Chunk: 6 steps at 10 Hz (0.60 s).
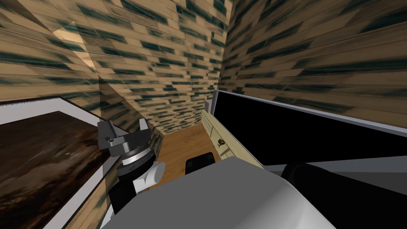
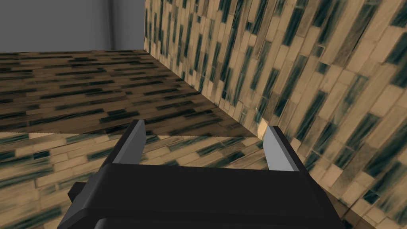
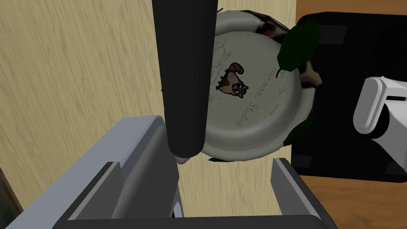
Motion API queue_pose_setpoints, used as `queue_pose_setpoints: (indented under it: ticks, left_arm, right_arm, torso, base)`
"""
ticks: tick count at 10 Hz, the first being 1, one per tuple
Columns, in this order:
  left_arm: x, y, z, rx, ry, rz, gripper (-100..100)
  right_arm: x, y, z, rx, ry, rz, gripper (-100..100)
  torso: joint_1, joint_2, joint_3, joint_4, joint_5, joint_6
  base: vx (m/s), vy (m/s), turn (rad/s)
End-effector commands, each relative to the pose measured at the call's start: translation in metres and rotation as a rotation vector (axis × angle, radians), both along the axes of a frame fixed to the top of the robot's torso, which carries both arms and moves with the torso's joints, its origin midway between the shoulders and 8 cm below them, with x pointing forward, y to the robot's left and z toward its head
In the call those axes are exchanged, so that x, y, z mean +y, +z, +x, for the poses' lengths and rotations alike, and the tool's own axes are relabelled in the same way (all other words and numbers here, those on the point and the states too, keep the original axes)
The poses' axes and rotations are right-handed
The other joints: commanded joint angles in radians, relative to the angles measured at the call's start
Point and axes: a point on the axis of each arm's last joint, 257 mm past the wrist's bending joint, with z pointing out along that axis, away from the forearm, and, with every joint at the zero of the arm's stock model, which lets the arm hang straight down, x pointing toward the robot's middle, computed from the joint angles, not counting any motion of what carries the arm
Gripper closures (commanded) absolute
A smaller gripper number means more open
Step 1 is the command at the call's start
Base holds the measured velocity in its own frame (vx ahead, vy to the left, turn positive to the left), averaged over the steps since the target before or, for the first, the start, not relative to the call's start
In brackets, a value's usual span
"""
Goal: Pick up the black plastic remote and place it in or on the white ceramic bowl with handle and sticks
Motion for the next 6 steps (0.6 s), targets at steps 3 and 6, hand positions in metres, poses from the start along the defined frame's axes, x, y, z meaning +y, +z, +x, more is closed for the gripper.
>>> queue_pose_setpoints:
  ticks: [3,6]
  left_arm:
    - [0.0,0.0,0.0,0.0,0.0,0.0,0]
    - [0.0,0.0,0.0,0.0,0.0,0.0,0]
  right_arm:
    - [0.005,0.008,-0.025,0.007,-0.182,0.006,-100]
    - [0.008,0.014,-0.04,0.01,-0.303,0.006,-100]
  torso:
    - [-0.002,-0.002,-0.001,0.0,0.0,0.0]
    - [-0.003,-0.005,-0.002,-0.001,-0.001,0.0]
  base:
    - [-0.26,0.025,0.423]
    - [-0.226,0.051,0.413]
